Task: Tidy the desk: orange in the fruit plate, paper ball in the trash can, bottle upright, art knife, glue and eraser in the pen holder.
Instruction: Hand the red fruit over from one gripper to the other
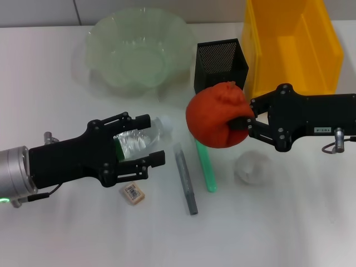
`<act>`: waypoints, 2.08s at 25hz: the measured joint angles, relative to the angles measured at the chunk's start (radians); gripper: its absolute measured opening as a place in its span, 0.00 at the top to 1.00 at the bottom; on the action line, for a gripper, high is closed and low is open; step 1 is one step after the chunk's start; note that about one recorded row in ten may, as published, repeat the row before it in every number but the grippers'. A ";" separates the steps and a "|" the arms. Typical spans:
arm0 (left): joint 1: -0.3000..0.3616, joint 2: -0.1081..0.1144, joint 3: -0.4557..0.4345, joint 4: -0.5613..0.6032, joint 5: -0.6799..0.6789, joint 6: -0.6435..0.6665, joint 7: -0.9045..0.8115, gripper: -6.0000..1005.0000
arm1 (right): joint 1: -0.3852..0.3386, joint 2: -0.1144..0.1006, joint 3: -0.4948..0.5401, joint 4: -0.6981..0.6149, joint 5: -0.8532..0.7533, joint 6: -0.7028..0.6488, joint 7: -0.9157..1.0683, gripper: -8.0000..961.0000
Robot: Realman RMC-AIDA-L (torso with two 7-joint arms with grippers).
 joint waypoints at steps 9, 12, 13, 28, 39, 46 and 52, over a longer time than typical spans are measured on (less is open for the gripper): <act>-0.072 -0.008 -0.002 -0.057 0.000 -0.068 0.008 0.19 | 0.001 0.000 -0.007 0.000 0.004 0.000 -0.003 0.90; -0.114 -0.010 -0.002 -0.108 -0.003 -0.112 0.035 0.19 | 0.002 0.000 -0.007 0.001 0.004 0.000 -0.003 0.90; -0.132 -0.012 -0.001 -0.130 -0.005 -0.132 0.049 0.19 | 0.002 0.000 -0.007 0.001 0.004 0.000 -0.003 0.90; -0.201 -0.017 0.008 -0.200 -0.012 -0.146 0.096 0.19 | 0.020 0.000 -0.007 0.026 0.004 0.004 -0.006 0.90; -0.211 -0.017 0.008 -0.216 -0.012 -0.145 0.117 0.19 | 0.026 0.000 -0.006 0.030 0.000 0.009 -0.007 0.89; -0.214 -0.017 0.008 -0.216 -0.011 -0.146 0.119 0.22 | 0.028 0.000 -0.006 0.030 -0.001 0.009 -0.007 0.87; -0.224 -0.017 0.019 -0.218 -0.007 -0.155 0.119 0.29 | 0.028 0.000 -0.006 0.029 -0.001 0.009 -0.007 0.85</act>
